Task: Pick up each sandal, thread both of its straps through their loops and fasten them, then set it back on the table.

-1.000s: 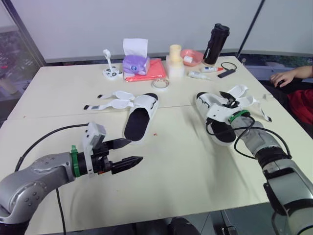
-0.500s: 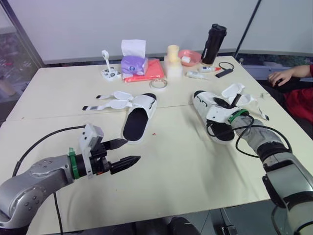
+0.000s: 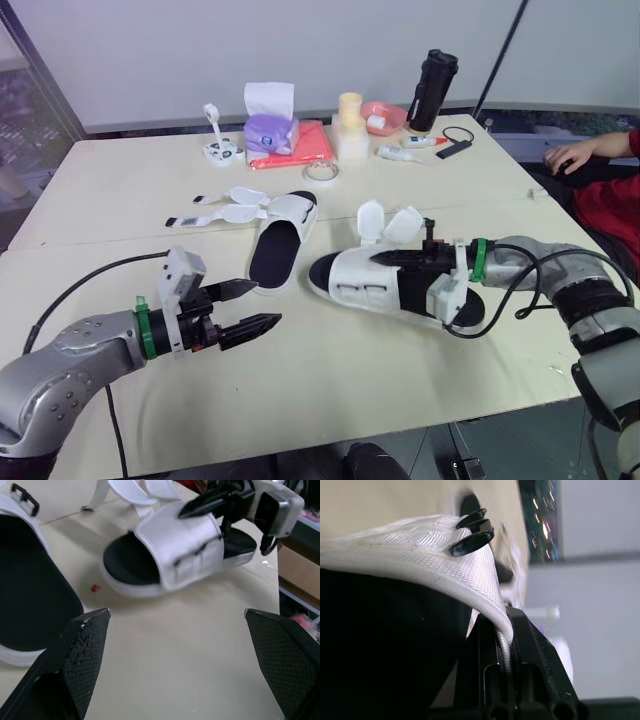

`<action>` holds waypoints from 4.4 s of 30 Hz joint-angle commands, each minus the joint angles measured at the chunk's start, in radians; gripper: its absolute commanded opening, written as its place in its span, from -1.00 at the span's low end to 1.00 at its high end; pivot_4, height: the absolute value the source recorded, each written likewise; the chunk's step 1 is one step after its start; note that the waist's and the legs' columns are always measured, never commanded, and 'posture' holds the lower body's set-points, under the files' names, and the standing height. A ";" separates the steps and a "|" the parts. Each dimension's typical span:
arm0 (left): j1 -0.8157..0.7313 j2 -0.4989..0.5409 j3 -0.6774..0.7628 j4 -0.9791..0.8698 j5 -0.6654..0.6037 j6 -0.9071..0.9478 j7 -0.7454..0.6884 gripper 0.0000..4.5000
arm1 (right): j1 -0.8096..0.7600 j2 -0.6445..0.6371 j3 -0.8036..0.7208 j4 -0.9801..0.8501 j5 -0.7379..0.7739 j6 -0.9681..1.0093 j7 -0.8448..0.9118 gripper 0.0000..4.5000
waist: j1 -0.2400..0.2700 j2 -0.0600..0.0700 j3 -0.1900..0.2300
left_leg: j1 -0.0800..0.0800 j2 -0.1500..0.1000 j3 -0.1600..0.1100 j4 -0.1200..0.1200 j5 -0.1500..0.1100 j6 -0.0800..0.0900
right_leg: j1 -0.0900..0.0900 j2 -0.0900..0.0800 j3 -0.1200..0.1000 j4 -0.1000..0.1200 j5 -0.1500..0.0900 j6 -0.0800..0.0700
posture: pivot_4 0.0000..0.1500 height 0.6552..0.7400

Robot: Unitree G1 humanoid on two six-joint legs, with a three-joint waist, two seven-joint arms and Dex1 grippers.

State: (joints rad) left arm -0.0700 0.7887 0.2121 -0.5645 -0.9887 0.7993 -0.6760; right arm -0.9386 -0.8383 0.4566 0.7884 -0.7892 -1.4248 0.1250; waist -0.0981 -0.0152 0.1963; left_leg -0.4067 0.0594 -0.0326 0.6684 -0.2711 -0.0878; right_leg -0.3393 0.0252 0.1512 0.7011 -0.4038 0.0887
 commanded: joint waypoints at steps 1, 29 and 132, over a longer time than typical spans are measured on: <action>0.004 -0.007 0.003 -0.040 -0.002 -0.005 0.008 1.00 | -0.013 -0.004 -0.042 -0.032 -0.088 -0.085 -0.085 -0.98 | -0.001 0.000 0.000 | 0.000 0.000 0.000 0.000 0.000 0.000 | 0.000 0.000 0.000 0.000 0.000 0.000 | 1.00 1.00; -0.384 -0.221 -0.391 0.594 0.536 -0.494 -0.386 0.88 | 0.179 -0.178 -0.152 -0.118 -0.146 0.155 -0.361 1.00 | 0.003 0.000 -0.001 | 0.003 -0.009 -0.001 -0.001 0.006 0.003 | 0.003 -0.004 -0.005 0.004 0.000 0.000 | 1.00 1.00; -0.438 -0.478 -0.512 0.808 0.805 -0.610 -0.334 -0.99 | 0.313 0.064 -0.422 -0.507 1.227 1.744 0.660 0.99 | 0.031 -0.003 0.000 | 0.017 -0.010 -0.007 -0.004 0.005 0.010 | 0.026 -0.006 -0.010 -0.005 0.002 0.005 | 1.00 1.00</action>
State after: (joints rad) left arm -0.5207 0.2957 -0.3172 0.2505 -0.2002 0.1708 -1.0254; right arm -0.6086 -0.7786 0.0644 0.2869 0.3947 0.2831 0.7188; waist -0.0672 -0.0182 0.1965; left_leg -0.3912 0.0492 -0.0404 0.6642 -0.2663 -0.0779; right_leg -0.3146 0.0197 0.1407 0.6955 -0.4017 0.0932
